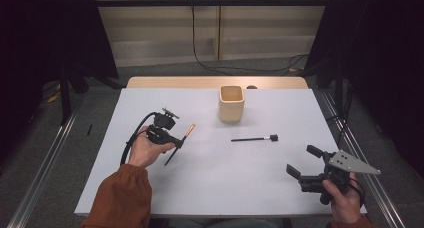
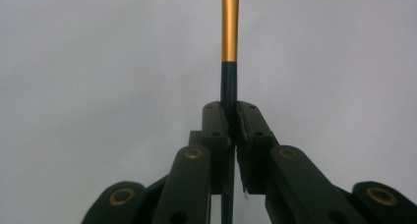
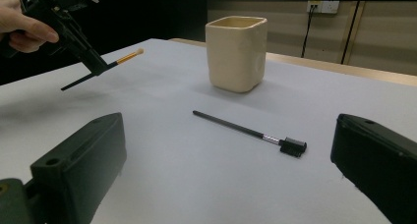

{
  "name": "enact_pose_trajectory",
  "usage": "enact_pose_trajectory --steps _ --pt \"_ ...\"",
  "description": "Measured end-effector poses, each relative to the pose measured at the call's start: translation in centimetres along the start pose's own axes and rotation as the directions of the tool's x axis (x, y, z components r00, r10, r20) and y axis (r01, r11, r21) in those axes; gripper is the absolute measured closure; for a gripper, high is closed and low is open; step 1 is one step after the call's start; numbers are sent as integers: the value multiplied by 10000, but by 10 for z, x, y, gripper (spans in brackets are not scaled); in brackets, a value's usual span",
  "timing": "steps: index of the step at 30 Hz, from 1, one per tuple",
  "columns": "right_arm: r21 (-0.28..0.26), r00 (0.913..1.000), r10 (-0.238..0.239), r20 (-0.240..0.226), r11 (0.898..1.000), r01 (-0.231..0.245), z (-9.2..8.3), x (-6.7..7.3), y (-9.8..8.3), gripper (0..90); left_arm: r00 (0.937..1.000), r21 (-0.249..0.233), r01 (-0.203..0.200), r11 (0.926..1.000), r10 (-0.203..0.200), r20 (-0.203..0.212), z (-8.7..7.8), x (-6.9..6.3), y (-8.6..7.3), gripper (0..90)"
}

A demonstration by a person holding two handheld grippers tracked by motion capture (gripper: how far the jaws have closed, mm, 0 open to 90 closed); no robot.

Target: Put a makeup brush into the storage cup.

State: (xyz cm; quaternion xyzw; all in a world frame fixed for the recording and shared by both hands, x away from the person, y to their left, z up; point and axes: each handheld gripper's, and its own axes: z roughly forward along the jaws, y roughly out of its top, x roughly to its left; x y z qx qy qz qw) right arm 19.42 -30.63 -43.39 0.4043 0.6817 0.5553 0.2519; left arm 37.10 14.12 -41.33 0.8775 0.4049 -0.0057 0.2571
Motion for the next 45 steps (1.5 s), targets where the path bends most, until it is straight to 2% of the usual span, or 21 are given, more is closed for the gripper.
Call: enact_pose_trajectory --steps 6,10,16,20,24,28,31,33,35,41,42,45 --pt "4 10000 -4 -12 10000 4 0 0 0 0 10000 -257 -81 9996 80 -42 -4 2 -3 837" --pt "-4 10000 4 1 10000 -4 0 0 0 0 10000 -641 -67 9979 67 -9 -8 1 -5 836" --pt "-21 10000 10 -11 10000 -10 0 0 0 0 9999 -1271 -16 9919 36 154 -13 5 -13 836" --pt "1 10000 15 -14 10000 -15 0 0 0 0 9996 -1423 -94 9898 130 245 -13 3 -17 836" --pt "-10 10000 -7 -32 10000 7 0 1 0 0 9993 -1776 -162 9840 222 316 -16 0 -19 836" --pt "2 10000 -15 -12 10000 15 0 0 0 0 9987 -1861 -317 9820 388 345 -15 -5 -21 836" --pt "-8 10000 -8 -24 10000 8 0 1 0 0 9982 -2068 -338 9778 434 420 -15 -6 -22 836" --pt "-24 10000 -22 -29 10000 22 0 1 0 0 9978 -2322 -426 9717 534 403 -17 -6 -23 836" --pt "-25 10000 -15 -48 10000 15 0 1 0 0 9984 -2501 -337 9676 439 353 -18 -6 -25 836" --pt "-38 10000 -21 -96 10000 20 0 1 0 0 9972 -3077 -484 9503 638 400 -20 -7 -32 836" --pt "-50 9999 -21 -106 10000 20 0 1 0 0 9971 -3233 -459 9452 630 428 -20 -7 -33 836" --pt "-53 9999 -28 -115 10000 27 0 1 0 0 9968 -3484 -387 9366 604 515 -20 -6 -36 836"
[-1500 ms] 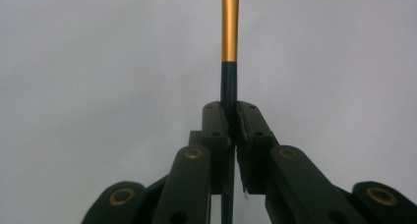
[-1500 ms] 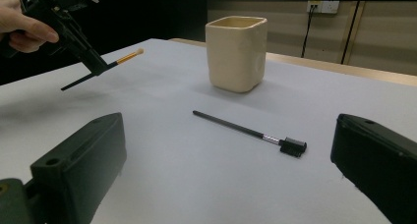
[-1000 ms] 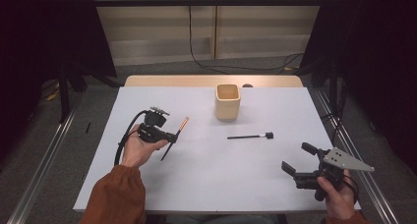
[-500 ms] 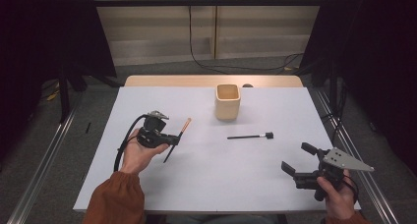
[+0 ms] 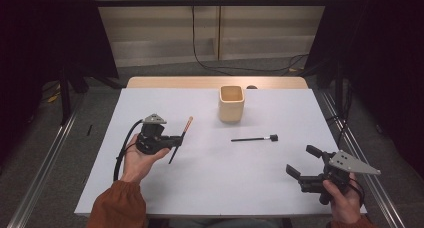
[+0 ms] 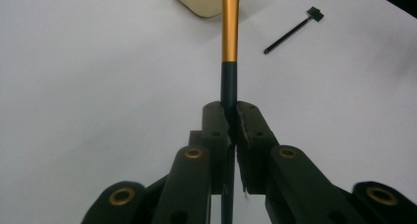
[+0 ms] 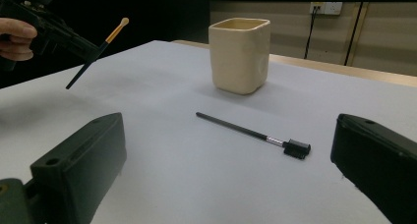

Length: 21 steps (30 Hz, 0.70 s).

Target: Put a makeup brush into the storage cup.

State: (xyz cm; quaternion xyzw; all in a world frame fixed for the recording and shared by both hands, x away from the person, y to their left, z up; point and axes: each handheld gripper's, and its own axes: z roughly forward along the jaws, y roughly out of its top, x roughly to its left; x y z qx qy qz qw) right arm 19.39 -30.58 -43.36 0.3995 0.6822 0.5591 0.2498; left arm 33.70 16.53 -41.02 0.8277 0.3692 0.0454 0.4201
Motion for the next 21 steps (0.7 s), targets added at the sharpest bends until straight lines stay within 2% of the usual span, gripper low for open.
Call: enact_pose_trajectory --steps 2,4,6,12,15,17,21 --pt "4 10000 24 -15 10000 -24 0 0 0 0 10000 -226 -30 9997 31 9 -2 -1 -2 836" --pt "2 9999 103 -57 9999 -103 1 0 0 0 9999 -289 -3 9996 7 165 -2 -1 -3 836" --pt "22 10000 51 -73 10000 -51 1 0 1 0 9998 -313 -111 9994 116 149 -3 -2 -5 836" --pt "1 10000 60 -80 10000 -60 1 0 1 0 9992 -928 -140 9956 173 354 -6 -5 -9 836" --pt "7 9999 56 -100 10000 -56 2 0 1 0 9992 -1205 -242 9924 279 289 -7 -7 -10 836" --pt "-12 9999 89 -83 10000 -89 1 1 1 0 9991 -1549 -236 9877 288 316 -10 -9 -10 836" --pt "-47 9999 99 -80 9999 -100 1 1 1 0 9991 -1923 -303 9809 352 224 -14 -13 -11 836"
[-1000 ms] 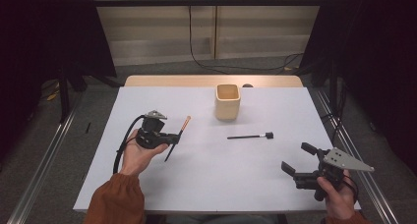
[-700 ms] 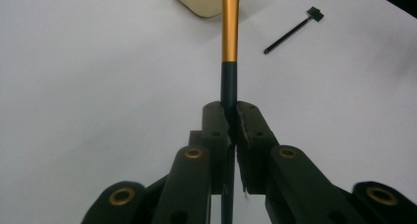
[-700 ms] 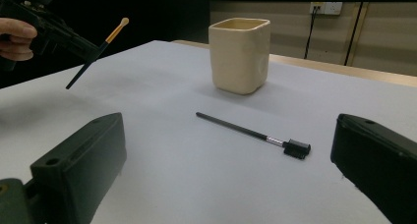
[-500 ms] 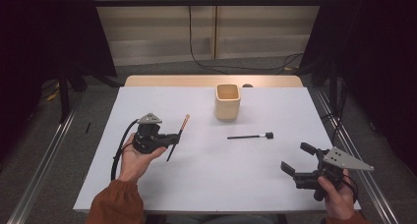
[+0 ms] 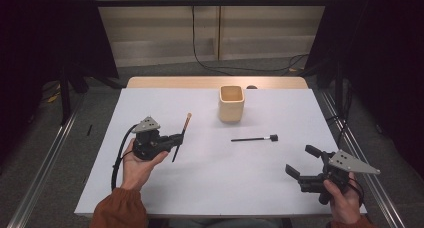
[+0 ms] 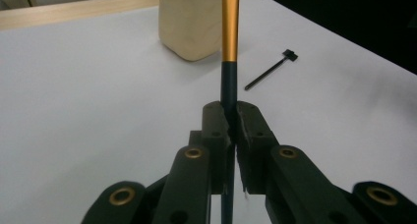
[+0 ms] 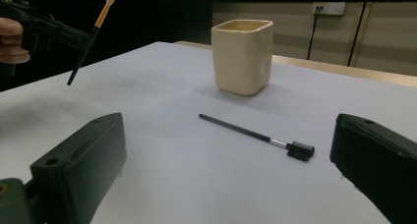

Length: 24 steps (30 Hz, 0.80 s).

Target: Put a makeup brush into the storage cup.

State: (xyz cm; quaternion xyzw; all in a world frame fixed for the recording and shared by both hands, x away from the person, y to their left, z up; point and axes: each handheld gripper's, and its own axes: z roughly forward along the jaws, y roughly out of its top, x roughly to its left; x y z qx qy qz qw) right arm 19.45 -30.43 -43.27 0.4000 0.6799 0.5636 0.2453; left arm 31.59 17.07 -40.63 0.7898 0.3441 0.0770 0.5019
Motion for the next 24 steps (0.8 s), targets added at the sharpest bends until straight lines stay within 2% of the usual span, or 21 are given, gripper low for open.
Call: enact_pose_trajectory --steps 5,8,10,11,13,21,24 --pt "10 10000 9 -8 10000 -9 1 0 0 1 9999 -372 -154 9992 152 -62 -5 -4 -6 836" --pt "-4 10000 -34 -43 10000 34 1 1 1 0 9999 -753 83 9971 -77 79 -10 -4 -7 836" --pt "-11 10000 -50 -71 10000 50 1 2 1 0 10000 -903 -21 9959 20 -7 -12 -5 -8 836" --pt "-22 9999 -51 -103 10000 51 1 2 1 0 9999 -954 89 9954 -79 105 -13 -5 -7 836" --pt "27 9999 -88 -136 10000 89 2 2 0 0 9998 -987 176 9950 -172 56 -15 -6 -7 836" --pt "112 9995 -39 -314 9999 42 3 3 0 4 9999 -1383 7 9904 9 113 -24 -13 -8 836" --pt "191 9980 -105 -618 9997 117 3 5 1 12 9999 -1499 -20 9887 45 165 -25 -14 -7 836"
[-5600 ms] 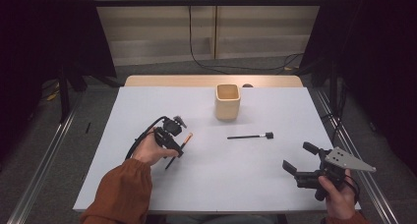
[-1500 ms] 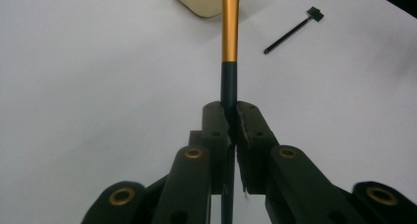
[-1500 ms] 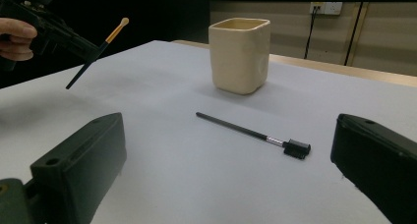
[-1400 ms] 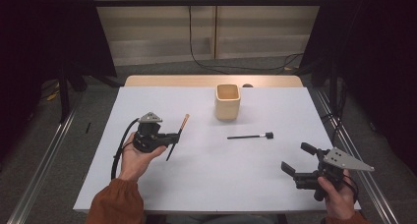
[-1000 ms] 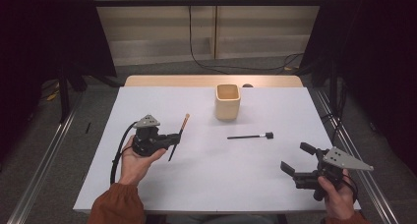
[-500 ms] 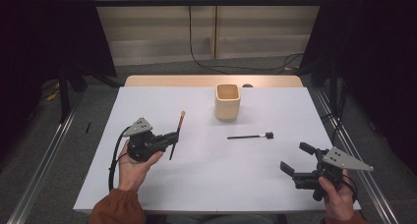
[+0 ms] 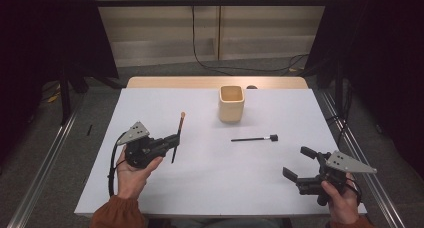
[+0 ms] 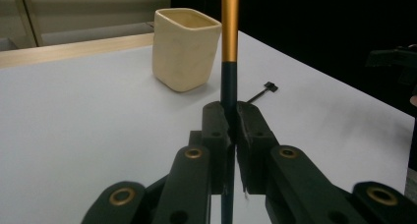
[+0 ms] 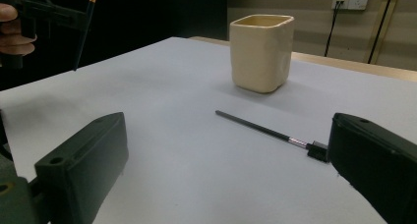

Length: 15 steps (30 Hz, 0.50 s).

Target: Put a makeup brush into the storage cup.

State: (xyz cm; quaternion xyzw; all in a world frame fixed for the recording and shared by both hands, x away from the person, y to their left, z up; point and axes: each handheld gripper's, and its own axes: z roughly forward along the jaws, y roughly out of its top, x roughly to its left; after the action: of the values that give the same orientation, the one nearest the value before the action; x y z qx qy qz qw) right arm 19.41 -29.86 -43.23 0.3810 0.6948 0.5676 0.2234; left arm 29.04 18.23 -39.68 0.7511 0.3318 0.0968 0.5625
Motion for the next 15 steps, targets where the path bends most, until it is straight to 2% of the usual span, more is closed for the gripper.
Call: enact_pose_trajectory --steps 8,15 --pt "-186 9997 39 -253 9998 -43 4 3 6 2 9998 -279 10 9996 -5 198 1 -4 2 836" --pt "-215 9979 -22 -654 9998 8 11 7 13 0 9995 -262 -112 9996 120 291 6 -10 2 836"
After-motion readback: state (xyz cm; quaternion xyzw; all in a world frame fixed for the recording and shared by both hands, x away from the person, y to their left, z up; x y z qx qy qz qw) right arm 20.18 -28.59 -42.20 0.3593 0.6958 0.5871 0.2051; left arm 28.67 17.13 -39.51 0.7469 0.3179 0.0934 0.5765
